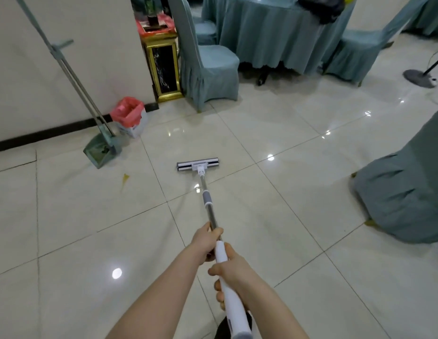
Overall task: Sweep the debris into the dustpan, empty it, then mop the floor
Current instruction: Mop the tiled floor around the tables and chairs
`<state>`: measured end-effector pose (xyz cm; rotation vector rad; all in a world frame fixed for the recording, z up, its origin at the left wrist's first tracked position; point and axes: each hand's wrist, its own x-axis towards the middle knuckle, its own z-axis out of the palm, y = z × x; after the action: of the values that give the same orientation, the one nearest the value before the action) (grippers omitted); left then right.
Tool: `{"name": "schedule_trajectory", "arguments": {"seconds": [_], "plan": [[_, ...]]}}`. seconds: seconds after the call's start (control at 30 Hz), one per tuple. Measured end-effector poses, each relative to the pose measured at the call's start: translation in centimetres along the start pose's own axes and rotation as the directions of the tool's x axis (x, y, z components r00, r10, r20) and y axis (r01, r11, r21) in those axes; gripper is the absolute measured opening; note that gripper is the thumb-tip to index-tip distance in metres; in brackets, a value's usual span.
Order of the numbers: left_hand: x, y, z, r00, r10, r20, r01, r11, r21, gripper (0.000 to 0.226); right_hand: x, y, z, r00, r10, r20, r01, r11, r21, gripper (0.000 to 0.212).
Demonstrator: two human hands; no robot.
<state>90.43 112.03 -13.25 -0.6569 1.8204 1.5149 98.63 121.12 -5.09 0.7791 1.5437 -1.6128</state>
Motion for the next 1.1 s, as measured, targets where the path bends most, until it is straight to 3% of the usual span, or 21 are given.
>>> {"name": "schedule_trajectory", "arguments": {"seconds": [0.4, 0.57, 0.77, 0.93, 1.1], "plan": [[8.1, 9.1, 15.9, 0.993, -0.048, -0.104, 0.025, 0.978, -0.206, 0.015, 3.9, -9.1, -20.2, 0.989, 0.045, 0.140, -0.012, 0.973, -0.229, 0.047], [7.5, 9.2, 21.6, 0.986, -0.084, -0.144, 0.052, 0.975, -0.215, 0.017, 3.9, -8.3, -25.9, 0.986, 0.032, 0.163, 0.025, 0.942, -0.334, 0.055], [5.4, 9.8, 29.3, 0.982, -0.111, -0.152, 0.049, 0.931, -0.362, 0.008, 2.3, -8.3, -34.2, 0.957, 0.082, 0.277, 0.055, 0.890, -0.454, 0.059], [2.3, 8.2, 41.5, 0.974, -0.082, -0.211, -0.024, 0.888, -0.459, 0.003, -2.5, -6.0, -45.9, 0.921, 0.176, 0.347, 0.053, 0.826, -0.561, 0.057], [-2.1, 5.8, 54.1, 0.966, -0.123, -0.229, -0.008, 0.867, -0.498, 0.018, -7.7, -2.0, -56.9, 0.906, 0.247, 0.345, 0.044, 0.753, -0.656, 0.057]]}}
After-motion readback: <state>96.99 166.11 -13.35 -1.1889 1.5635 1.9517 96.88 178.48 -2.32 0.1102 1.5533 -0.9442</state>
